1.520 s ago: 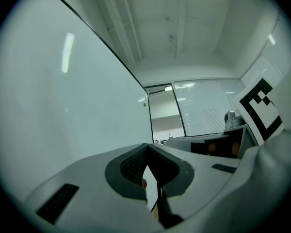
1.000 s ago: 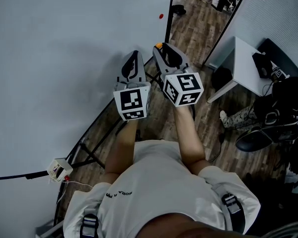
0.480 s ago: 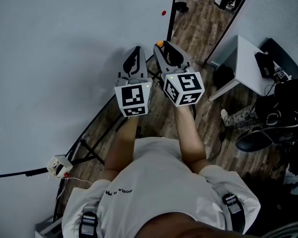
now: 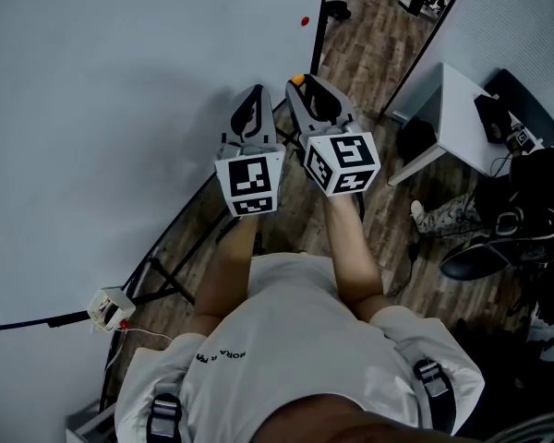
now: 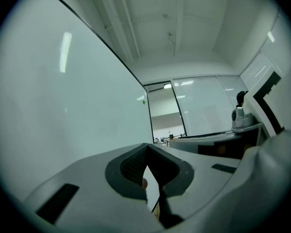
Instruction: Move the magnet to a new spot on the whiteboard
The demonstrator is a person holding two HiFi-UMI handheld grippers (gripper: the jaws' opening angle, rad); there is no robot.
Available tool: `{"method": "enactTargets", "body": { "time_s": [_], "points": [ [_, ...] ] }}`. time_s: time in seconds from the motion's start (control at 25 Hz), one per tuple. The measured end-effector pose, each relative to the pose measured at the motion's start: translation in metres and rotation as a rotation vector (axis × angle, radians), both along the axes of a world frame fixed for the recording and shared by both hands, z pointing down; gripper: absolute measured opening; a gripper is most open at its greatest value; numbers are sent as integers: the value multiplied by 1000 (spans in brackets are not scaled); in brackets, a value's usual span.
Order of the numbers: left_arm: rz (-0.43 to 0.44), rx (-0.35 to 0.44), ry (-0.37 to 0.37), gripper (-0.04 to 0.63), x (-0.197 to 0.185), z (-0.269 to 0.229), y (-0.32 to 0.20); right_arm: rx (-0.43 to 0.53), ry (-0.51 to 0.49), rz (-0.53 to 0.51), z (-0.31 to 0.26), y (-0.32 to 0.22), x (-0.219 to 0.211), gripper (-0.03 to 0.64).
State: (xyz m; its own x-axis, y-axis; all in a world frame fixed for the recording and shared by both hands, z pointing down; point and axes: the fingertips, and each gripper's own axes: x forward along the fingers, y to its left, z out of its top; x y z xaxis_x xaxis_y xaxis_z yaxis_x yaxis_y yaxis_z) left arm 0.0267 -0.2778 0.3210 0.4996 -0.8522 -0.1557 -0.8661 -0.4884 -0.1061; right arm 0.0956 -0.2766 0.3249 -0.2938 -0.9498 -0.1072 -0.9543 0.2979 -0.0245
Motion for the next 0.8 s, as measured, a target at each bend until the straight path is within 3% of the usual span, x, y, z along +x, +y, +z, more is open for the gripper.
{"method": "enactTargets", "body": {
  "time_s": [0.8],
  "points": [
    [15, 0, 8, 2, 3, 4, 4, 1, -1, 9, 4, 2, 2, 127]
  ]
}}
